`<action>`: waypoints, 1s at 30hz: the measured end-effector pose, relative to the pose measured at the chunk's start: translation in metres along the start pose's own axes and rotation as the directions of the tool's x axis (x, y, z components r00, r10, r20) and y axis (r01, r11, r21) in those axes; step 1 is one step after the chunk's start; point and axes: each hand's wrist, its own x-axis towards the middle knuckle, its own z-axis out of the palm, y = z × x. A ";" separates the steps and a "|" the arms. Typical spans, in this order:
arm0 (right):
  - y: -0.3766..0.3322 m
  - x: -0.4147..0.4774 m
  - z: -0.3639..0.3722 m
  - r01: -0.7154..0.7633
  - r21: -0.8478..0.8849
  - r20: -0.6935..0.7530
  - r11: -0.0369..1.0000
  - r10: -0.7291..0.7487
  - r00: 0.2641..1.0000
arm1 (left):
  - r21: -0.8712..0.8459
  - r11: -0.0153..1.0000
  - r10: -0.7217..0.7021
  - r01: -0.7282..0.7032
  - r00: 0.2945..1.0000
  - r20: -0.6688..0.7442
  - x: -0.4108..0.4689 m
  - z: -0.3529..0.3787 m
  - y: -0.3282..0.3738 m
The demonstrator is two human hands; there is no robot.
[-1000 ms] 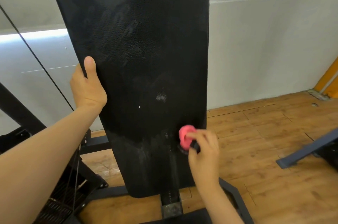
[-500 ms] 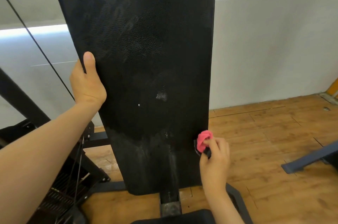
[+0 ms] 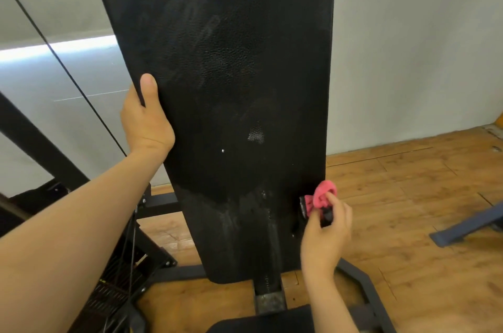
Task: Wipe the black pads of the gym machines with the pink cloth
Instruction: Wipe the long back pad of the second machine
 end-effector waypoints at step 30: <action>-0.050 -0.078 0.070 0.052 -0.169 0.013 0.984 -0.050 0.999 | -0.026 0.999 0.029 -0.027 0.996 0.084 0.003 -0.004 -0.005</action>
